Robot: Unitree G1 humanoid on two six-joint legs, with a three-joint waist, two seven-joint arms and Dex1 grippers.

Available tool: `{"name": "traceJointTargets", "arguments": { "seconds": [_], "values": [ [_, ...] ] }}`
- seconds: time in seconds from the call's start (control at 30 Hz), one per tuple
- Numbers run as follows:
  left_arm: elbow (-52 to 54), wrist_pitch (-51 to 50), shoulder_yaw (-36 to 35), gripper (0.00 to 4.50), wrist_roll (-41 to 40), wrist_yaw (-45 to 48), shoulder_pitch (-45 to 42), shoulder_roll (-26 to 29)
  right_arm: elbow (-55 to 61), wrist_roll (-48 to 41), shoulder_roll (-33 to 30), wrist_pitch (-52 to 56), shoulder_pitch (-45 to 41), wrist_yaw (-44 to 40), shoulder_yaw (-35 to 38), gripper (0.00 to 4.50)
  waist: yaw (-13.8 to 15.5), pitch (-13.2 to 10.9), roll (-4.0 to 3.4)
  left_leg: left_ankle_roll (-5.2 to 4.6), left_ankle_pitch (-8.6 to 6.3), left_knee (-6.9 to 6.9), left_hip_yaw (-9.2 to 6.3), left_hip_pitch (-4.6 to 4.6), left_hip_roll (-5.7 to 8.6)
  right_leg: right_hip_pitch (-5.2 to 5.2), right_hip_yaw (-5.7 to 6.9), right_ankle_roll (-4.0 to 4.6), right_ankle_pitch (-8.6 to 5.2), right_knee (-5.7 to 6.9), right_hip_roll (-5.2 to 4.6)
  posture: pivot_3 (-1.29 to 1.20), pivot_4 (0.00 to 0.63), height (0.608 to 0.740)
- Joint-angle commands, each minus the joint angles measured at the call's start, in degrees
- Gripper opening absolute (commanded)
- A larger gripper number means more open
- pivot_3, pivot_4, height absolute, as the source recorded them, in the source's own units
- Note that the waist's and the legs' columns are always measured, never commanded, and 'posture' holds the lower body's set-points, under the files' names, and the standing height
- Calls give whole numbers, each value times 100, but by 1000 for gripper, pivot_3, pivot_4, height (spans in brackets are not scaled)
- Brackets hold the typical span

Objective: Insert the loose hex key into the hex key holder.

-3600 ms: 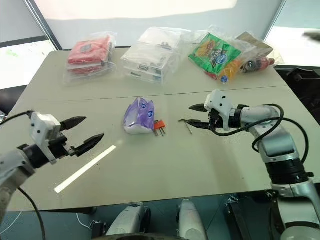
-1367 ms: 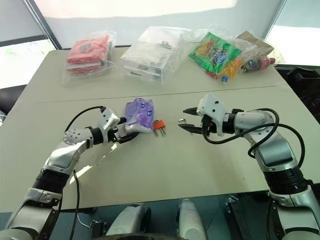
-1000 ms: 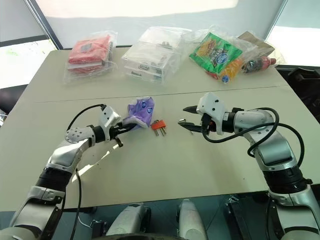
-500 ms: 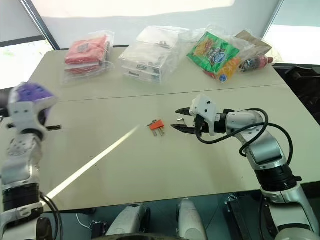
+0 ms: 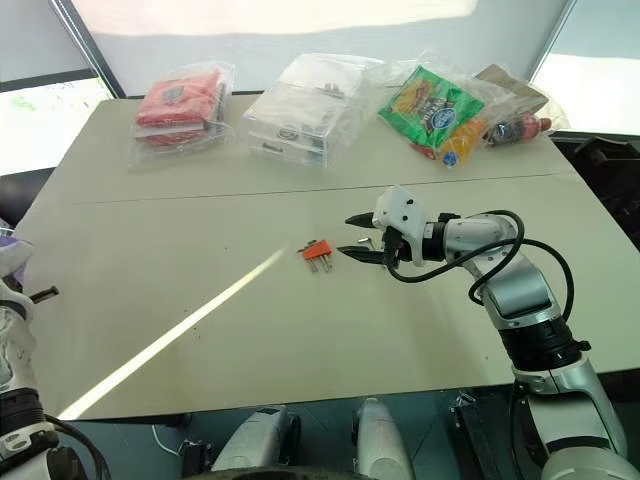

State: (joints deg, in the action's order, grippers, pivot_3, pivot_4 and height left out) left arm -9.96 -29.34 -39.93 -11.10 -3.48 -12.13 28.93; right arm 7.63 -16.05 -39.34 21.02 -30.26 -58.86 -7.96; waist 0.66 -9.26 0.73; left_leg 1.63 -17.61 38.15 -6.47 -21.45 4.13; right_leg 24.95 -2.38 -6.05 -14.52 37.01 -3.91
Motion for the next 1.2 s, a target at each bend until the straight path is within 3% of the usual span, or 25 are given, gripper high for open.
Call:
{"name": "traceJointTargets", "arguments": {
  "seconds": [0.03, 0.17, 0.2, 0.27, 0.43, 0.47, 0.77, 0.9, 1.07, 1.2],
  "values": [
    [108, 50, 62, 38, -193, 149, -122, 27, 184, -38, 26, -39, -67, 27, 106, 2537, 1, 0, 0, 0, 0, 0, 0, 0, 0, 0, 0, 0, 0, 0, 0, 0, 150, 740],
    [141, 3, 146, 38, -315, 222, -146, 5, 225, -38, 14, -21, -28, 45, 123, 2537, -1, 0, 0, 0, 0, 0, 1, 0, 0, 0, 0, 0, 0, 0, -2, 0, 150, 740],
    [154, -31, 165, 823, -344, 252, -155, 9, 234, -39, 13, -12, -20, 55, 129, 2537, -2, 0, 0, 0, 0, 0, 1, 0, 0, 0, 0, 0, 0, 0, -1, 0, 150, 740],
    [200, -65, 209, 1571, -349, 244, -153, 29, 258, -43, 7, 1, 1, 71, 138, 2537, -3, 0, 0, 0, 0, -1, 1, 0, 0, 2, 0, 0, 0, 1, -1, 0, 150, 740],
    [616, -267, 301, 4100, -340, 76, -130, -2, 252, -39, 0, -8, 43, 95, 142, 2537, -5, 0, 0, 0, 0, -1, 1, -1, 0, 3, -1, 0, 0, 1, -1, 0, 150, 740],
    [793, -338, 341, 4401, -338, 51, -129, -18, 246, -37, 0, -10, 44, 97, 141, 2537, -6, 0, 0, 0, 0, -1, 1, -1, 0, 3, -1, 0, 0, 1, -1, 0, 150, 740],
    [2525, -1060, 1071, 4401, -580, 352, -583, 70, -66, 11, 5, -148, -157, -16, 108, 2537, 4, -1, 2, 1, 1, 0, 2, -1, 2, 0, -1, 0, 0, 0, -3, 0, 150, 740],
    [2889, -1484, 1551, 4401, -992, 1021, -871, 220, -679, 225, 68, -571, -528, -260, -86, 2537, -38, -1, 1, 11, 6, -1, 6, 1, 1, 2, -2, 0, 0, 1, 2, 0, 150, 740],
    [3234, -1638, 2293, 4401, -1447, 2239, -647, 580, -2165, 633, 444, -1496, -1330, -678, -433, 2537, -171, -1, 1, 23, 13, -8, 7, 1, -1, 5, -4, 0, 0, 1, 6, 0, 150, 740],
    [3355, -1648, 2652, 4401, -1549, 2992, -224, 995, -3963, 1559, 829, -2762, -2109, -631, -1011, 2537, -233, -4, -4, 25, 14, -20, 19, 1, -5, 22, -14, 0, 0, 6, 11, 0, 150, 740]
  ]
}}
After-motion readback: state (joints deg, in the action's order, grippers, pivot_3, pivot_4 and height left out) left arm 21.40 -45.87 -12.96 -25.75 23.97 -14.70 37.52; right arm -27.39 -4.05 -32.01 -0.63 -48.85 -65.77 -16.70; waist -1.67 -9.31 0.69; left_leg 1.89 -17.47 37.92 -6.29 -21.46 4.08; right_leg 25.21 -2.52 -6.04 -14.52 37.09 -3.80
